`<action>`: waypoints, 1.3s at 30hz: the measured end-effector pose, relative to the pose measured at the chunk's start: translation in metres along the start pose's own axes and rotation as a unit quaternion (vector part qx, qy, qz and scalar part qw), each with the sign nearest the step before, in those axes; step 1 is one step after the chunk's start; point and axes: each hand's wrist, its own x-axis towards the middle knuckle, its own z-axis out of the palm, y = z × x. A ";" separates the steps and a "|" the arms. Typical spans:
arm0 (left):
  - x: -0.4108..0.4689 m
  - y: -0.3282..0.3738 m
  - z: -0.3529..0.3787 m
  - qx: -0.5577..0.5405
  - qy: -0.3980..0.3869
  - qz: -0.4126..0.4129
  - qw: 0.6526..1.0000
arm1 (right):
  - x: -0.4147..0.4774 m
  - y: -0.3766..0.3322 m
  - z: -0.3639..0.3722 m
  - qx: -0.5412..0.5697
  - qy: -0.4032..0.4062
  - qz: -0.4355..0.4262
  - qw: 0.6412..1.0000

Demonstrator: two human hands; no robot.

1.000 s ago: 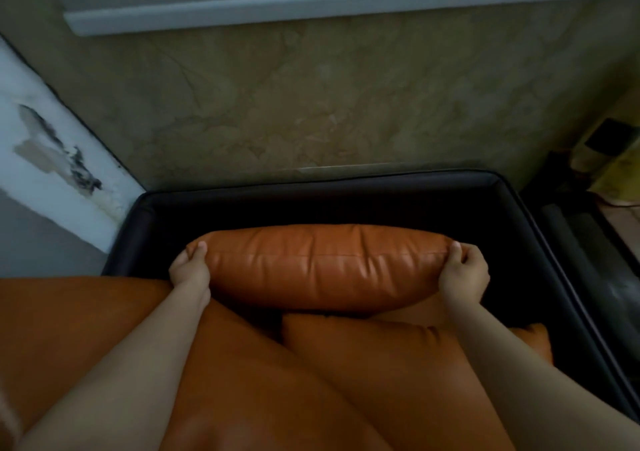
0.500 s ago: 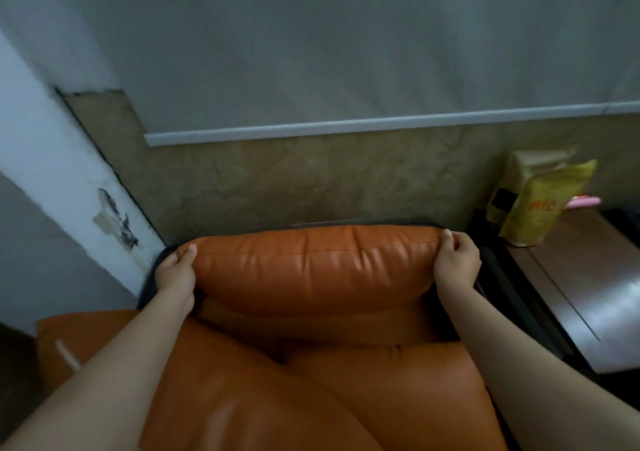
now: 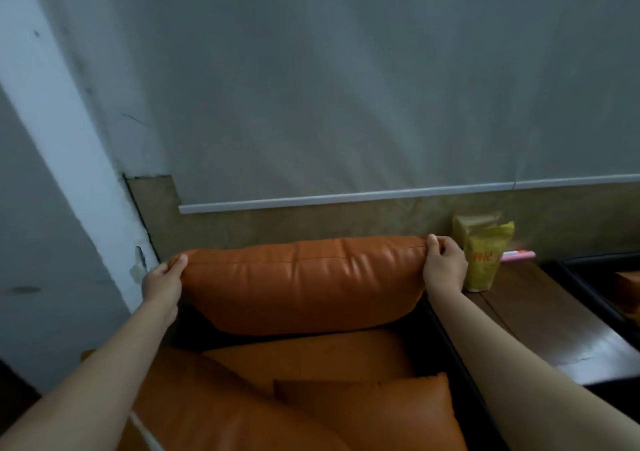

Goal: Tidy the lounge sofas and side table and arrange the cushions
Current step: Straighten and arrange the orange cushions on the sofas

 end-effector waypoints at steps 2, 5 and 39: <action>-0.013 0.011 -0.013 0.005 0.011 0.010 1.000 | -0.006 -0.006 -0.010 0.013 -0.002 -0.005 1.000; -0.033 0.024 -0.033 0.007 0.026 0.032 0.999 | -0.021 -0.015 -0.025 0.028 -0.015 -0.014 0.999; 0.019 0.025 -0.325 0.176 0.014 -0.019 0.984 | -0.260 -0.062 0.111 -0.022 -0.084 0.043 0.995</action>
